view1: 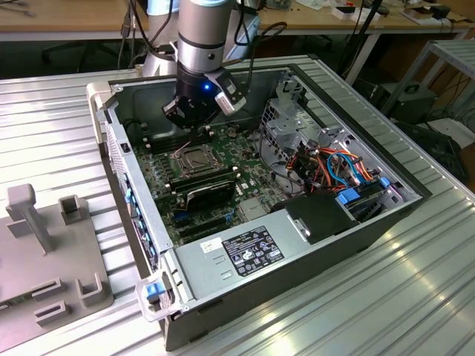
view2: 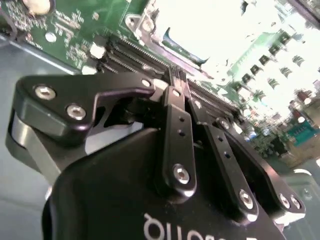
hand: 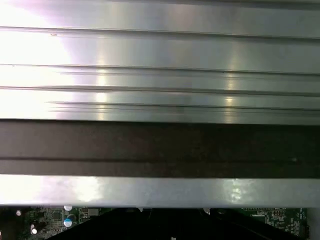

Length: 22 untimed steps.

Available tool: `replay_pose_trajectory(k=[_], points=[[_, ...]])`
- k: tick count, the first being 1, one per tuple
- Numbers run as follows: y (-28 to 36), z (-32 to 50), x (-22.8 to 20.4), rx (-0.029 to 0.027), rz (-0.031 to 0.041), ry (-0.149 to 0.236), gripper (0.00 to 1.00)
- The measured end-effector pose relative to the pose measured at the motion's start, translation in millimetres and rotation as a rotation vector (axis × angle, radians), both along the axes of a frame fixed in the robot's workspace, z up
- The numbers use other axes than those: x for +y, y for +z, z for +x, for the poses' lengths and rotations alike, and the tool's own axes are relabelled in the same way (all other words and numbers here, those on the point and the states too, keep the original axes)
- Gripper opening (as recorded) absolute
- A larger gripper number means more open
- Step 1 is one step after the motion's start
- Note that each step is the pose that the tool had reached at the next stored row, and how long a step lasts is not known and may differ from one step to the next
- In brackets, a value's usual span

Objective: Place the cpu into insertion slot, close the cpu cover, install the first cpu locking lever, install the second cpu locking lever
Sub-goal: 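Install the first cpu locking lever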

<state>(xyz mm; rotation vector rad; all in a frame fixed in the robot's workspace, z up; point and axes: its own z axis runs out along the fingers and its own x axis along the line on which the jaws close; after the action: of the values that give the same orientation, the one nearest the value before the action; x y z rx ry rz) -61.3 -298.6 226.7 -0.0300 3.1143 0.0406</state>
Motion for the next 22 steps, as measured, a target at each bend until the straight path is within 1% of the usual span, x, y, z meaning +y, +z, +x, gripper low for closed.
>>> replay_pose_trajectory(k=[1, 2, 3, 4, 7, 12, 14, 22], points=[[-3.4, 4.0, 0.3, 0.0001, -0.0003, 0.0, 0.11], [-5.6, 6.2, 0.4, 0.0002, -0.0005, 0.0, 0.11], [-7.3, 7.5, 0.4, 0.0001, -0.0005, 0.0, 0.11], [-10.7, 8.9, 0.5, 0.0, -0.0005, 0.0, 0.11], [-15.1, 9.7, 0.5, 0.0001, -0.0004, 0.0, 0.11], [-15.4, 9.7, 0.5, 0.0002, -0.0004, 0.0, 0.11], [-19.5, 9.7, 0.5, 0.0002, -0.0004, 0.0, 0.11], [-19.5, 9.8, -0.9, 0.0004, -0.0005, 0.0, 0.11]])
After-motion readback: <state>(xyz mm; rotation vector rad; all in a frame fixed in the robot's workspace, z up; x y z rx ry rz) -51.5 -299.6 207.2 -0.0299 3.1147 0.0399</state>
